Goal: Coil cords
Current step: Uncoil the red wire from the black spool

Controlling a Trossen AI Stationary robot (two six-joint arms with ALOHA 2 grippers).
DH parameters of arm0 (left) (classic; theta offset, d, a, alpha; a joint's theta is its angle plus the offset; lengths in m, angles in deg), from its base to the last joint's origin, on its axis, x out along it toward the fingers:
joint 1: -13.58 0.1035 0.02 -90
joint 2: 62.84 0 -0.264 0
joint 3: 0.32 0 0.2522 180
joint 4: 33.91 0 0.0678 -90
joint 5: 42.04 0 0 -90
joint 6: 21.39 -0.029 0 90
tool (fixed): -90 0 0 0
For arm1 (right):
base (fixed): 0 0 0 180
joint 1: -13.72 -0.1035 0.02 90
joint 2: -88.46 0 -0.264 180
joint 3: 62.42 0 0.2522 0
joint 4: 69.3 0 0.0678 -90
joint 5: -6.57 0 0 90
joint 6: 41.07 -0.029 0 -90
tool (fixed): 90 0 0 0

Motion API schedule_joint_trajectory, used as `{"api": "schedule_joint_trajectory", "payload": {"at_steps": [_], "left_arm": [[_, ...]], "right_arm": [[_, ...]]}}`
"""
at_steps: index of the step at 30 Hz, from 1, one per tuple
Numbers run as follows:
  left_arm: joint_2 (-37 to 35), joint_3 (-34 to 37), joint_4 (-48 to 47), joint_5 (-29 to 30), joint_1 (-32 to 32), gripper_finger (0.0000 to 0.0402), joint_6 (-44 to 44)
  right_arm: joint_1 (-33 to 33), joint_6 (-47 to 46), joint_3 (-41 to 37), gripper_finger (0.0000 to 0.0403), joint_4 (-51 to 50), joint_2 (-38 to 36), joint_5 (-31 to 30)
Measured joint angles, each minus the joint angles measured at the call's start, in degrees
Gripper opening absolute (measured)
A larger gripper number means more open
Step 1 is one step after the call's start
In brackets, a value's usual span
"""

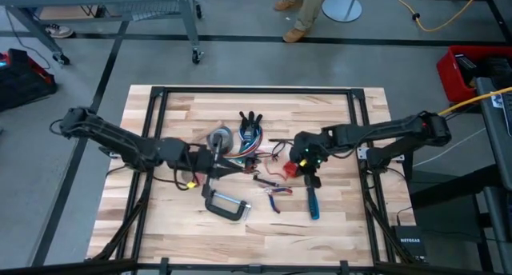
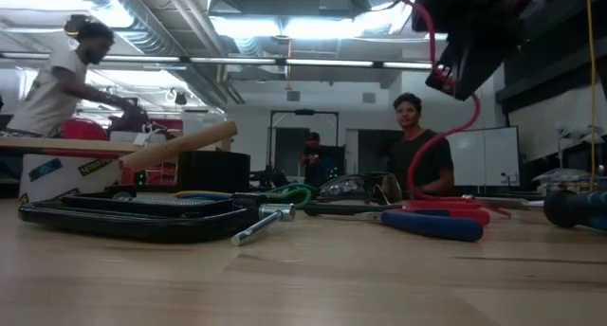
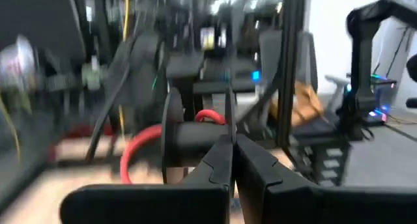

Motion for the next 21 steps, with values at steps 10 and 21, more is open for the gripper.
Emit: {"api": "schedule_joint_trajectory", "payload": {"at_steps": [10,21], "left_arm": [[-11.55,0.00,-30.20,0.88,2.17,0.0000,21.05],[-21.15,0.04,-42.07,8.64,5.20,0.0000,24.23]], "right_arm": [[-7.93,-6.12,0.00,0.0007,3.28,-3.83,-3.54],[-11.64,-10.35,0.00,0.0007,3.83,-6.82,-8.15]]}}
